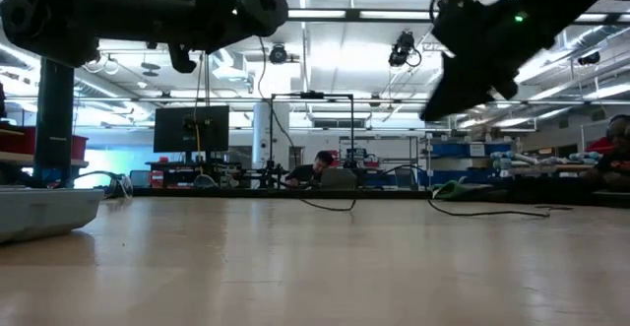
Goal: Coil cords
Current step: Coil the black wire on the spool
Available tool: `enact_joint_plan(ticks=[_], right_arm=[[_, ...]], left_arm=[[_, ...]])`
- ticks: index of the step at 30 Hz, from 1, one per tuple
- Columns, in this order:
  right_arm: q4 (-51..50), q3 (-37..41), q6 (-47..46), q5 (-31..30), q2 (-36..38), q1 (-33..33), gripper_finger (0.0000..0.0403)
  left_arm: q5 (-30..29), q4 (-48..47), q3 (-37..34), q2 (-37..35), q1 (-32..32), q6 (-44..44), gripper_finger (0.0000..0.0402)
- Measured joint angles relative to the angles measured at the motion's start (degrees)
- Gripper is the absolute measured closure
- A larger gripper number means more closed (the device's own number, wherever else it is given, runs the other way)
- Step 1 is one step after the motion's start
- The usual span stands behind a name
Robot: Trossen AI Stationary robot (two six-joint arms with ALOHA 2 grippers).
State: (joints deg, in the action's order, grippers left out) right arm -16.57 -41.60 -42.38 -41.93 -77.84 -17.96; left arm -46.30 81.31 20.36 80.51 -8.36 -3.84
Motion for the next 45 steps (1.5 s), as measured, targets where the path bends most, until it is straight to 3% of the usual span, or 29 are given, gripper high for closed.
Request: enact_joint_plan(ticks=[4,7,15,20,23,29,36,39,45], right_arm=[[13.4,0.64,9.06,-10.19,-3.42,1.56,0.0308],[25.53,1.47,16.56,-6.84,-8.18,4.42,0.0307],[62.12,3.52,33.83,27.57,-21.39,15.6,0.0312],[70.58,3.34,32.29,48.89,-24.96,25.97,0.0314],[70.81,3.3,29.18,56.78,-26.69,30.6,0.0314],[70.6,3.3,20.08,57.99,-29.59,32.36,0.0314],[70.99,3.3,20.17,56.24,-30.8,32.33,0.0314],[71.18,3.3,20.39,52.4,-30.66,32.3,0.0313],[71.38,3.3,22.38,50.94,-30.47,31.45,0.0279]], left_arm=[[0.02,-0.17,0.0,0.0,-1.23,0.0,0.0402],[0.01,-0.26,0.0,0.0,-2.29,0.0,0.0402],[-0.08,-1.56,0.0,0.0,-4.93,0.08,0.0401],[0.02,-4.41,0.0,0.0,-5.68,1.89,0.0401],[-0.07,-4.98,0.0,0.0,-5.64,2.64,0.0401],[-0.05,-6.05,0.0,0.0,-5.64,2.64,0.0401],[-0.02,-7.65,0.0,0.0,-5.64,2.98,0.0401],[0.02,-7.63,0.0,0.0,-5.64,3.02,0.0401],[0.01,-7.78,0.0,0.0,-5.64,3.04,0.0401]])
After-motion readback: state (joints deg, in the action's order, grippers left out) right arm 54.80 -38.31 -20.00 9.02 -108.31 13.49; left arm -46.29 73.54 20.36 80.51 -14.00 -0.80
